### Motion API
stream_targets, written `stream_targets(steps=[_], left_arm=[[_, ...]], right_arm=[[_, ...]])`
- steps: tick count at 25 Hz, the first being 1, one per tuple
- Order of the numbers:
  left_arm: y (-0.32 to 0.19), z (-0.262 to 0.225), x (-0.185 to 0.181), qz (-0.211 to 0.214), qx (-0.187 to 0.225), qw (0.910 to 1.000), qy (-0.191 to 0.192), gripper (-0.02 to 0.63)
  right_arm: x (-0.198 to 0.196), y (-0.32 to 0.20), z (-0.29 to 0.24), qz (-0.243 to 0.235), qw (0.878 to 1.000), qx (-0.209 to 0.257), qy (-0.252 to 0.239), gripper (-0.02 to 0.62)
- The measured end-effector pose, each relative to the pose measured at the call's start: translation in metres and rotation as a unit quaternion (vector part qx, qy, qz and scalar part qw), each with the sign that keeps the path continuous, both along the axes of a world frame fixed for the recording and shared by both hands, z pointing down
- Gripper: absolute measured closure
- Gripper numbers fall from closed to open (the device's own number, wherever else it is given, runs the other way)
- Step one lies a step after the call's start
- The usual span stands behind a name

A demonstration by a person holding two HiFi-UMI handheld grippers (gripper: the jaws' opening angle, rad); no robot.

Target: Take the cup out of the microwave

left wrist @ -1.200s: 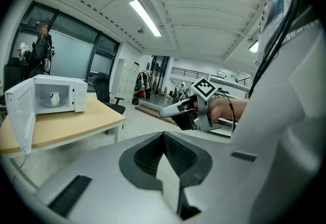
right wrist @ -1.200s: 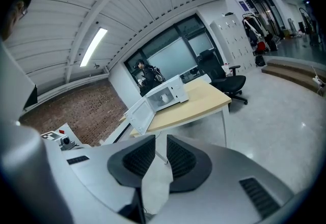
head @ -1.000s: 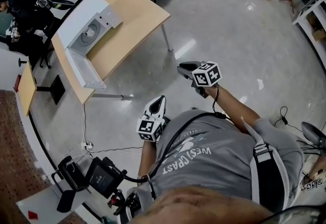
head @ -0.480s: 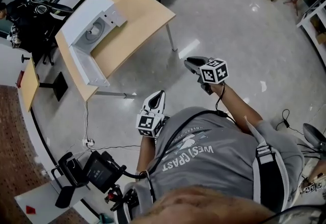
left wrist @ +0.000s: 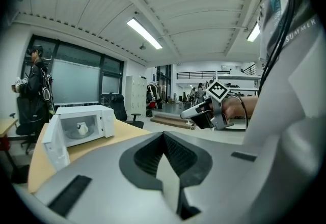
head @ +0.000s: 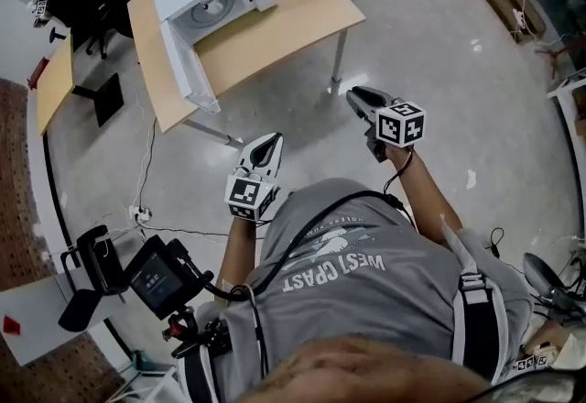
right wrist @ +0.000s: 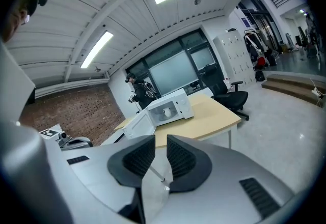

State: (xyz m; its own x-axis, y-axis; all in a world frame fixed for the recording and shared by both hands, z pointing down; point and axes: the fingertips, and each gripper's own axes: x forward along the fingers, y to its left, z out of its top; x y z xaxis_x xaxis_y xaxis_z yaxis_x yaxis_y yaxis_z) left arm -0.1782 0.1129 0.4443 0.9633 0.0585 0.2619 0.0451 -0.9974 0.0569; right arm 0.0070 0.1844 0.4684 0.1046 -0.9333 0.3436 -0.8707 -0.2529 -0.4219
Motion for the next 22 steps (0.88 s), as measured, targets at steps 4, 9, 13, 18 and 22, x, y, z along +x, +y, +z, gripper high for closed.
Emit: stream_targets(steps=[4, 9, 13, 18, 22], left_arm=[[-0.047, -0.009, -0.041, -0.024, 0.006, 0.9996, 0.013, 0.563], [-0.088, -0.017, -0.09, -0.045, 0.032, 0.9983, 0.021, 0.563], [-0.112, -0.026, -0.117, -0.068, 0.023, 0.9963, 0.047, 0.563], [-0.133, -0.037, -0.129, -0.106, 0.008, 0.9927, 0.057, 0.563], [-0.144, -0.037, -0.101, -0.128, 0.01, 0.9909, 0.039, 0.563]], right_arm=[[-0.033, -0.039, -0.016, -0.011, 1.0, 0.011, 0.017, 0.52], [-0.074, -0.07, -0.03, -0.026, 0.999, 0.018, 0.036, 0.52], [-0.091, -0.091, -0.036, -0.043, 0.998, 0.01, 0.049, 0.52], [-0.09, -0.127, -0.054, -0.073, 0.995, 0.0, 0.07, 0.519], [-0.056, -0.163, -0.056, -0.108, 0.992, -0.005, 0.063, 0.518]])
